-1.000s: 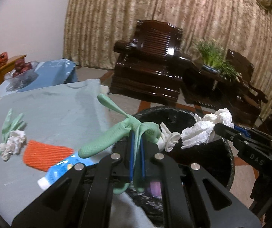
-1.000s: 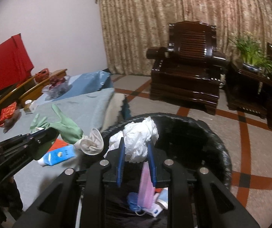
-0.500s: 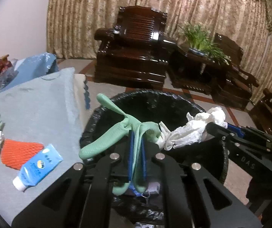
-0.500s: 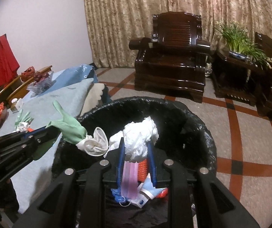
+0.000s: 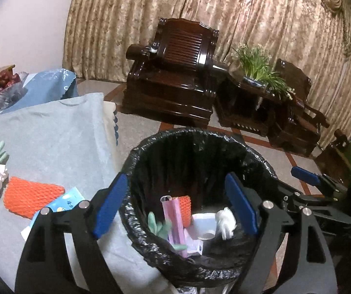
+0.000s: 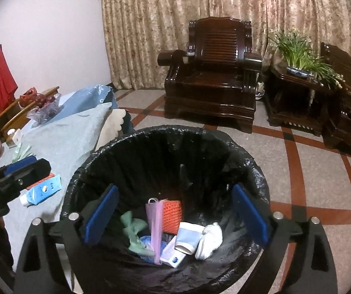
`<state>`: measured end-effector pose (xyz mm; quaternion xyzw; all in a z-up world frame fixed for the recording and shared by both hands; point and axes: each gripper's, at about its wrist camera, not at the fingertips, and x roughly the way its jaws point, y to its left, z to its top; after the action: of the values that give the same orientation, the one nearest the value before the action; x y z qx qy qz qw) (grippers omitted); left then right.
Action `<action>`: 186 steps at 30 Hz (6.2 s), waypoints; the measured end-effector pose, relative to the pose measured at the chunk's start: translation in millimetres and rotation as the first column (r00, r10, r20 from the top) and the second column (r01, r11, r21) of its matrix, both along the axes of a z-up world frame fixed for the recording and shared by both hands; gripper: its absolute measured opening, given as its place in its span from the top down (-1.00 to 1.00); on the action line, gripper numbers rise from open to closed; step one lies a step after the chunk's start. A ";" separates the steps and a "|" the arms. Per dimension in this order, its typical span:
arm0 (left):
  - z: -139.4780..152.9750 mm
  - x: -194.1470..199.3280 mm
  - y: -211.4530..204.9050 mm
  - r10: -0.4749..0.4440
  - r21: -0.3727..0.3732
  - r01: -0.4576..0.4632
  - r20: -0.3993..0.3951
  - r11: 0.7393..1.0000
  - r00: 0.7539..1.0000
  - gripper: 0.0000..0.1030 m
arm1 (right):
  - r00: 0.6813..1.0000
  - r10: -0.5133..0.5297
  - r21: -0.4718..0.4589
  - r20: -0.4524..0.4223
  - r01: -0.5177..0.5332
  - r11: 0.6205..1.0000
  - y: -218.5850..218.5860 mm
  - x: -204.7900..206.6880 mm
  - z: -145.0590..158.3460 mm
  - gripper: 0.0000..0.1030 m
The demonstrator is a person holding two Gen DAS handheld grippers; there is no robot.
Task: Collect trash
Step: 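Move both open tools back over the table toward the blue tube, then grasp the blue hand-cream tube by its cap end with the right tool, then grasp the orange foam net with the left tool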
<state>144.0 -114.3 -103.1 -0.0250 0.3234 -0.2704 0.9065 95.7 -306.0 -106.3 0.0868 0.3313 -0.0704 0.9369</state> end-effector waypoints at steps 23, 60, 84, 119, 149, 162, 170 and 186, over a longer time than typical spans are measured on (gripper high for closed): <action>-3.8 -7.1 239.9 0.486 0.123 -0.491 0.072 0.862 0.871 -0.66 | 0.935 0.343 0.028 0.089 -0.347 0.938 166.9 70.7 15.4 -0.86; -71.1 -3.8 301.9 0.590 0.183 -0.575 -0.036 0.798 0.807 -0.66 | 0.882 0.442 -0.089 -0.164 -0.459 0.884 308.1 103.7 -76.0 -0.85; -70.4 -3.4 276.5 0.550 0.188 -0.534 -0.042 0.825 0.834 -0.67 | 0.877 0.440 0.049 -0.194 -0.440 0.897 281.9 85.1 -76.6 -0.57; -75.3 7.7 268.3 0.531 0.189 -0.514 -0.055 0.837 0.845 -0.67 | 0.894 0.397 0.031 -0.208 -0.399 0.916 272.1 104.5 -78.1 0.32; -94.5 82.9 209.8 0.367 0.134 -0.348 -0.164 0.928 0.916 0.63 | 0.908 0.366 0.002 -0.206 -0.374 0.928 255.4 136.0 -86.1 0.30; -78.9 48.3 230.5 0.402 0.161 -0.383 -0.103 0.909 0.910 0.70 | 0.903 0.378 0.032 -0.206 -0.380 0.925 257.8 144.6 -78.6 -0.06; -84.0 43.1 236.0 0.404 0.162 -0.384 -0.120 0.909 0.907 0.69 | 0.903 0.356 0.044 -0.242 -0.356 0.934 263.1 152.9 -87.5 -0.05; -63.1 33.1 229.4 0.387 0.130 -0.376 -0.082 0.918 0.918 0.69 | 0.904 0.403 0.023 -0.144 -0.404 0.915 258.6 129.9 -48.5 0.23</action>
<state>177.0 115.1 -166.1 -0.0510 0.3744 -0.0681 0.9233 225.5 -47.4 -154.8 0.0075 0.4094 0.1173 0.9047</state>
